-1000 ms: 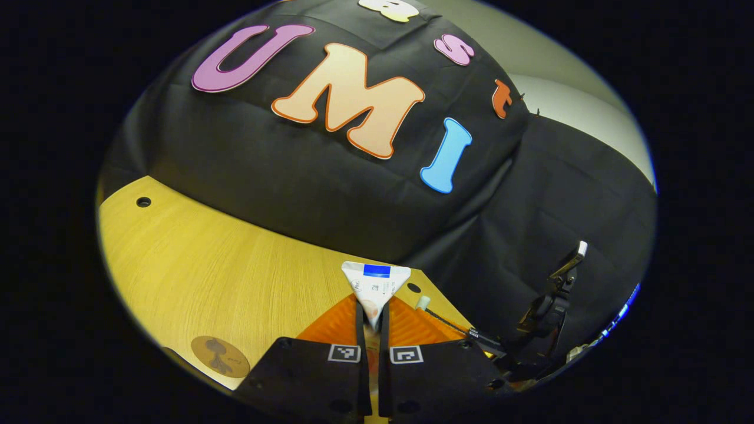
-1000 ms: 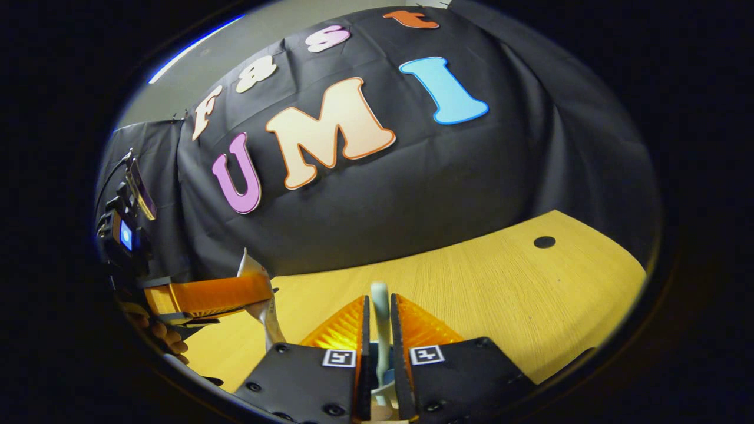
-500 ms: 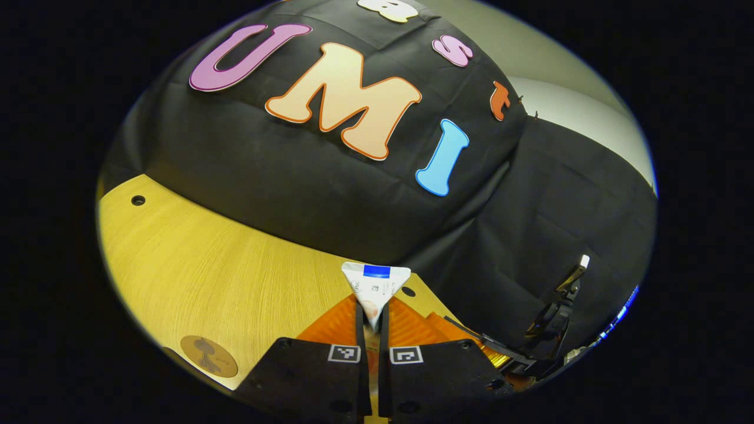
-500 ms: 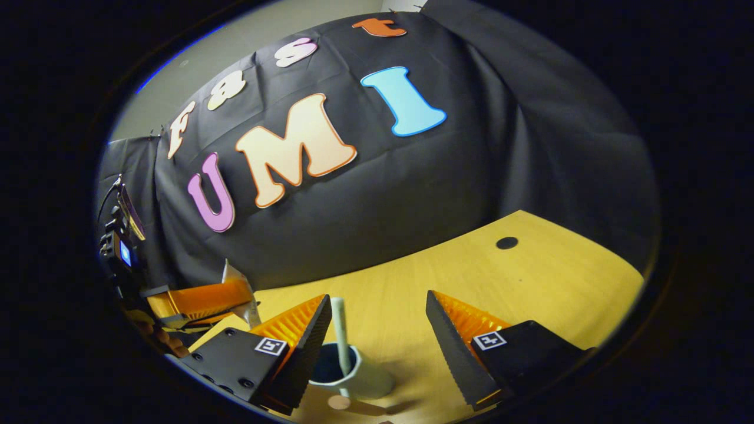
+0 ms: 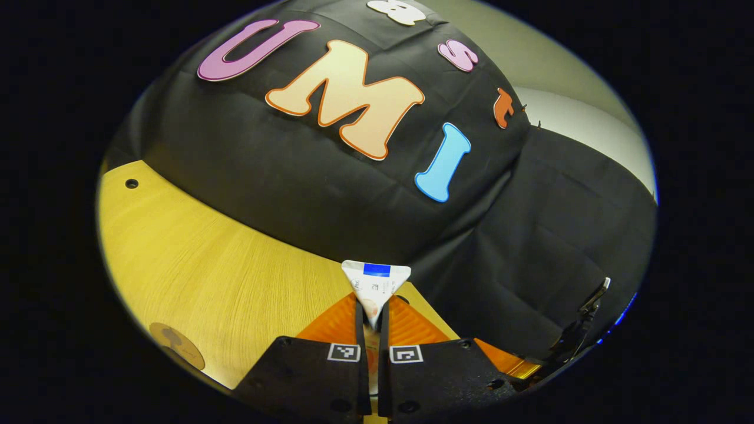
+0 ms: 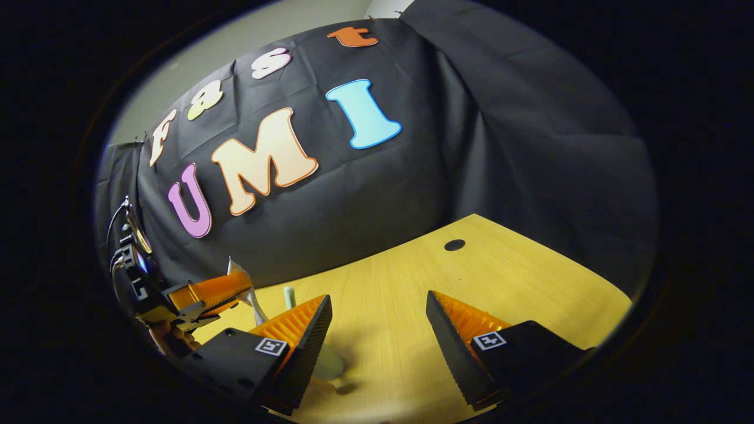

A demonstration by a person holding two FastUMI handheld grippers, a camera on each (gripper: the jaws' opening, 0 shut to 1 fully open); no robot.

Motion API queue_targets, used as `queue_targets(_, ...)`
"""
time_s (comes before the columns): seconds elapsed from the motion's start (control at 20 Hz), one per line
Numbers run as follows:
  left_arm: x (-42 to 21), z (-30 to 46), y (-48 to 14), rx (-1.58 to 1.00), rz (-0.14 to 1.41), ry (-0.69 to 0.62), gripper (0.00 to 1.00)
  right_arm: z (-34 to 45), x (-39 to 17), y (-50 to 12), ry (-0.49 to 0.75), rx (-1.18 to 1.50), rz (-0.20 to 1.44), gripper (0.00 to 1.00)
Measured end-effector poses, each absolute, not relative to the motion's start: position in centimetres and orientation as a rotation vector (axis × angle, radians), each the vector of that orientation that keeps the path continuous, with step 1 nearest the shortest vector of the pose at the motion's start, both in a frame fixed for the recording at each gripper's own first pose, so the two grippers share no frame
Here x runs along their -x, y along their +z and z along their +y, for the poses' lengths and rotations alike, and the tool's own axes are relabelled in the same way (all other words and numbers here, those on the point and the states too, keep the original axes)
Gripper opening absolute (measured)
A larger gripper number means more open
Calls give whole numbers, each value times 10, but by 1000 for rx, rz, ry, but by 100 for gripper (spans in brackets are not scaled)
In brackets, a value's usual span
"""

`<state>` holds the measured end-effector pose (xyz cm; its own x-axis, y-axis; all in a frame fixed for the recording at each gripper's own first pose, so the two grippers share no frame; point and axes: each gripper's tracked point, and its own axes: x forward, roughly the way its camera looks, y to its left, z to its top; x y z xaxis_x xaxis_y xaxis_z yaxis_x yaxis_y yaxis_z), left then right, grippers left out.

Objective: Put the toothbrush and toothpaste on the desktop into the cup, then pick up the cup and place it on the coaster on the desktop.

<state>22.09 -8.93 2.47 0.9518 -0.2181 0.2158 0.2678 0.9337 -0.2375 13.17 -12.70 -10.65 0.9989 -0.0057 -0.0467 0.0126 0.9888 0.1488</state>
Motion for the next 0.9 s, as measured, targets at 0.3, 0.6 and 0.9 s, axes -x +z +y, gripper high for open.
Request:
queue_targets(0.3, -226, -95, 6, 209, -194, -225, 4, -153, -118, -114, -35, -83, 74, 98)
queue_targets(0.6, -214, -107, 1, 205, -201, -250, 20, -155, -114, -118, -23, -78, 93, 98)
queue_targets(0.9, -195, -103, 1, 188, -215, -233, 69, -144, -112, -119, 7, -89, 101, 94)
